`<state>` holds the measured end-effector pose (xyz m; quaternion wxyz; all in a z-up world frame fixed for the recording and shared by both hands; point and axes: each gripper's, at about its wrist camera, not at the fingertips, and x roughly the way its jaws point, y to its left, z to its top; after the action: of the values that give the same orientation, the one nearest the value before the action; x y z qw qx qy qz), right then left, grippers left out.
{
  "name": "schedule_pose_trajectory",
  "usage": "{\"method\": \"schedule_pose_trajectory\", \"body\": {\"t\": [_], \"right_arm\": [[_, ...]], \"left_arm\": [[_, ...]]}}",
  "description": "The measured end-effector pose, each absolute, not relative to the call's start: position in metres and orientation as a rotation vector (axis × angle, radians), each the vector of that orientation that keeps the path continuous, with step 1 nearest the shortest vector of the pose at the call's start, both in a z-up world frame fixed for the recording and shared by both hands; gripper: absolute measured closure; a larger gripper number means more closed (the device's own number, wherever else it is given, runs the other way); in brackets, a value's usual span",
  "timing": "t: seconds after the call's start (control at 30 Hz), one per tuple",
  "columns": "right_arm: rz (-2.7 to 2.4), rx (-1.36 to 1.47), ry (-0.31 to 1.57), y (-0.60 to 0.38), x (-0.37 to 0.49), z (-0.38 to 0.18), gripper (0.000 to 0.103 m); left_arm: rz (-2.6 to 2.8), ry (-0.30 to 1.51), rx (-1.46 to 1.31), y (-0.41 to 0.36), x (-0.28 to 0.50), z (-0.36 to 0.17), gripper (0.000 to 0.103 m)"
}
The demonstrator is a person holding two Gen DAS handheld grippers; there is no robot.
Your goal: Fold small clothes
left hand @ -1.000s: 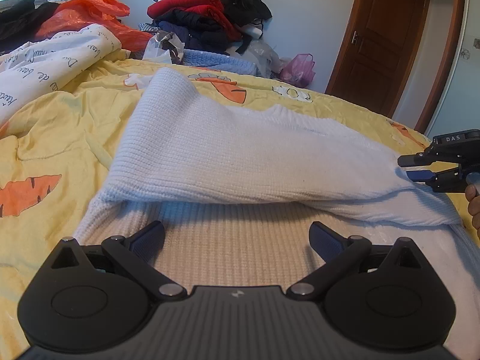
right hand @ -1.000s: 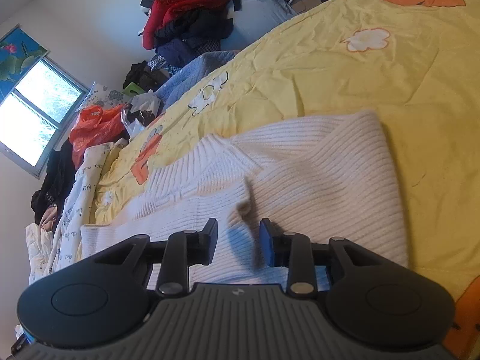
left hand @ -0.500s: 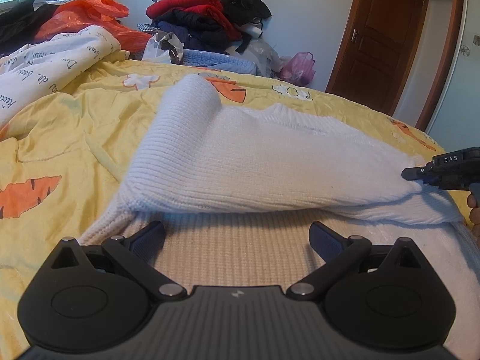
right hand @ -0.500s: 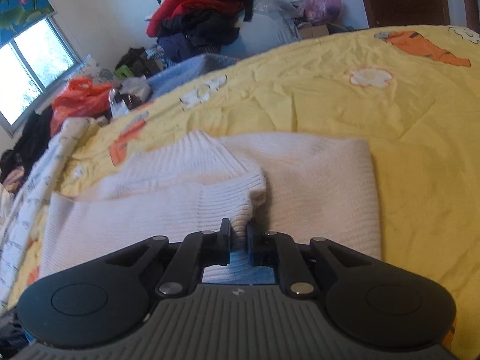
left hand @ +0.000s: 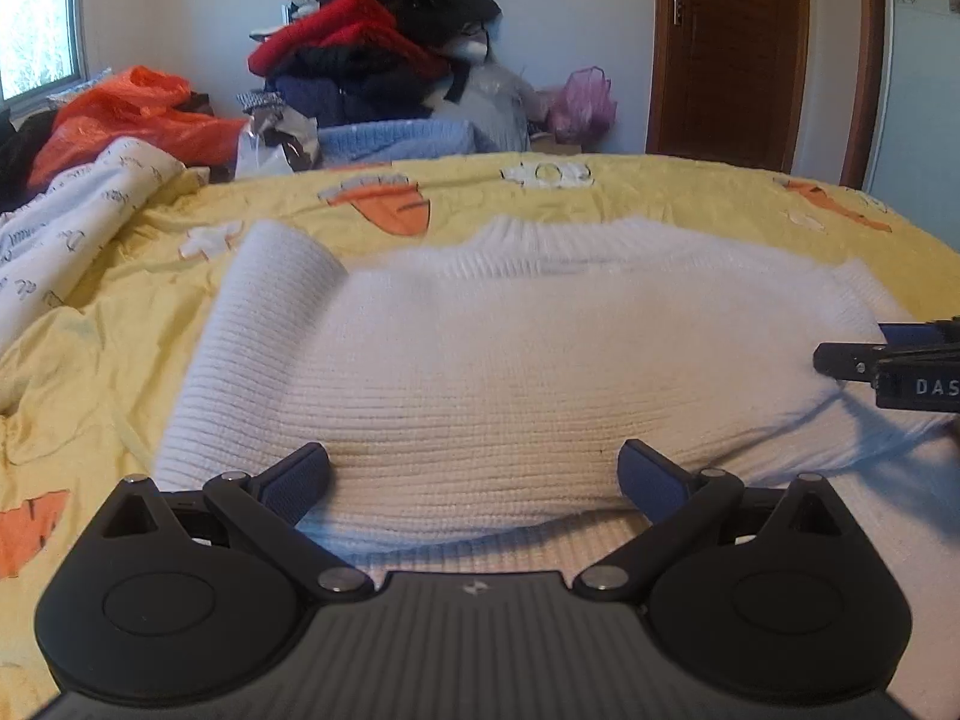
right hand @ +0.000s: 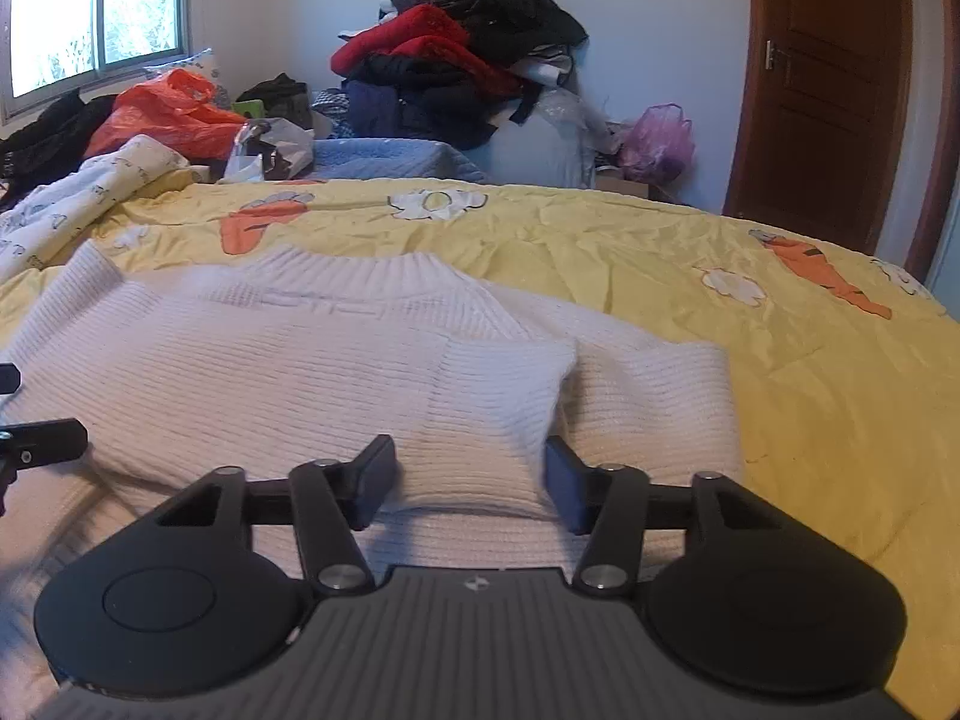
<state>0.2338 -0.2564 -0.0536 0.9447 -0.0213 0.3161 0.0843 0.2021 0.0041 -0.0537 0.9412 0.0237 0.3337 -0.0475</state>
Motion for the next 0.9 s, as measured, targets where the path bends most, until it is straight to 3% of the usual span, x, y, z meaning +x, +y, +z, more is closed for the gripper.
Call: {"method": "schedule_pose_trajectory", "body": {"t": [0.03, 0.2, 0.3, 0.5, 0.67, 0.8, 0.9], "right_arm": [[0.151, -0.001, 0.648, -0.262, 0.235, -0.059, 0.025], [0.159, 0.096, 0.626, -0.276, 0.224, -0.061, 0.026], [0.168, 0.111, 0.633, -0.276, 0.200, -0.059, 0.017], [0.169, 0.089, 0.619, -0.274, 0.164, -0.067, 0.014], [0.133, -0.089, 0.663, -0.245, 0.168, -0.070, 0.003], [0.119, -0.123, 0.664, -0.240, 0.167, -0.070, 0.002], [0.123, -0.115, 0.664, -0.242, 0.167, -0.070, 0.002]], "left_arm": [[-0.101, 0.666, 0.023, 0.008, 0.202, -0.056, 0.000], [-0.130, 0.670, -0.027, 0.017, 0.201, -0.061, 0.000], [-0.135, 0.666, -0.036, 0.018, 0.201, -0.061, 0.000], [-0.118, 0.661, -0.025, 0.014, 0.199, -0.062, 0.000], [-0.085, 0.677, 0.034, 0.005, 0.186, -0.058, 0.000], [-0.055, 0.739, 0.149, -0.006, 0.160, -0.061, 0.000], [-0.071, 0.769, 0.052, 0.009, 0.142, -0.061, 0.000]]}}
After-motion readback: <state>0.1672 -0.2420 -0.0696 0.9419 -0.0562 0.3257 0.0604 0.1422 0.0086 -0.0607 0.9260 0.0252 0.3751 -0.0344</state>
